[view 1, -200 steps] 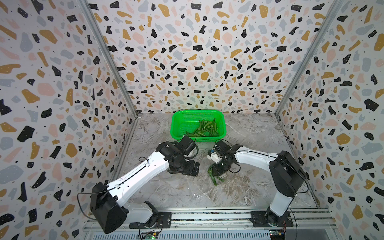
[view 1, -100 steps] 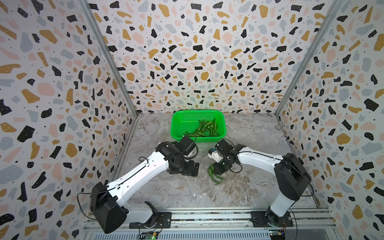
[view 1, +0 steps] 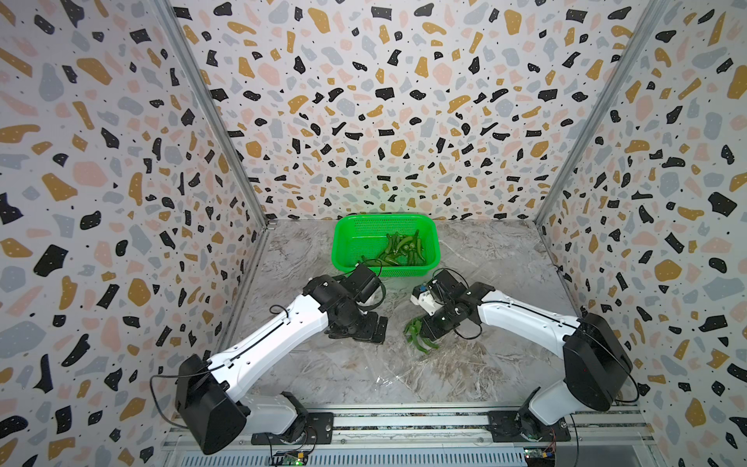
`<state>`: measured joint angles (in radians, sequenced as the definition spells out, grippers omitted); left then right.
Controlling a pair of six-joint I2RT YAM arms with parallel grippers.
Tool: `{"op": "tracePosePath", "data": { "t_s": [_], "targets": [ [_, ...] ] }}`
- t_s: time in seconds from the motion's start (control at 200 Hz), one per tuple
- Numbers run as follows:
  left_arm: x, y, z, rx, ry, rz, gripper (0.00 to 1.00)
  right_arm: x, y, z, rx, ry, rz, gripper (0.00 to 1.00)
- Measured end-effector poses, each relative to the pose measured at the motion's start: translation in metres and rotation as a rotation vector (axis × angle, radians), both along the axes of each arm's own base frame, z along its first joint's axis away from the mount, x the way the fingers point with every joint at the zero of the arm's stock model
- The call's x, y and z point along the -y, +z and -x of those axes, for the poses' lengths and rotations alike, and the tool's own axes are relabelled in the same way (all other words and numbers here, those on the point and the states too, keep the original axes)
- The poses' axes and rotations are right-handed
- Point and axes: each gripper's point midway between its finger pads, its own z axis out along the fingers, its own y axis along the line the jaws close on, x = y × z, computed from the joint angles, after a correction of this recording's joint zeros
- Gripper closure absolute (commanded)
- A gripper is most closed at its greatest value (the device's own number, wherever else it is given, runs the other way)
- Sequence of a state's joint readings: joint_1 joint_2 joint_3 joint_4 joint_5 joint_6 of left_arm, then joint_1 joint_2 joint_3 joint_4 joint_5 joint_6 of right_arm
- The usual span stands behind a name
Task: Take small green peppers out of containers
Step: Pick up the green pepper from the packing box, then place the green pepper in the basket.
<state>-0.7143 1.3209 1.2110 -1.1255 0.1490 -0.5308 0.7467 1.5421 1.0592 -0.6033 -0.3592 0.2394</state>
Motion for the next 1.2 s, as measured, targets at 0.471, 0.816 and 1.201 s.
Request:
{"op": "tracePosePath", "data": {
  "t_s": [0.471,0.816,1.201],
  "targets": [
    [-0.004,0.007,-0.002,0.033,-0.008,-0.007,0.01,0.006,0.110,-0.008,0.148,-0.096,-0.116,0.89],
    [-0.012,0.028,-0.010,0.117,0.006,-0.018,0.01,-0.040,0.180,-0.094,0.303,-0.169,-0.226,0.89],
    [-0.035,0.051,-0.001,0.190,0.029,-0.046,0.01,-0.092,0.121,-0.265,0.404,-0.319,-0.269,0.88]
  ]
}}
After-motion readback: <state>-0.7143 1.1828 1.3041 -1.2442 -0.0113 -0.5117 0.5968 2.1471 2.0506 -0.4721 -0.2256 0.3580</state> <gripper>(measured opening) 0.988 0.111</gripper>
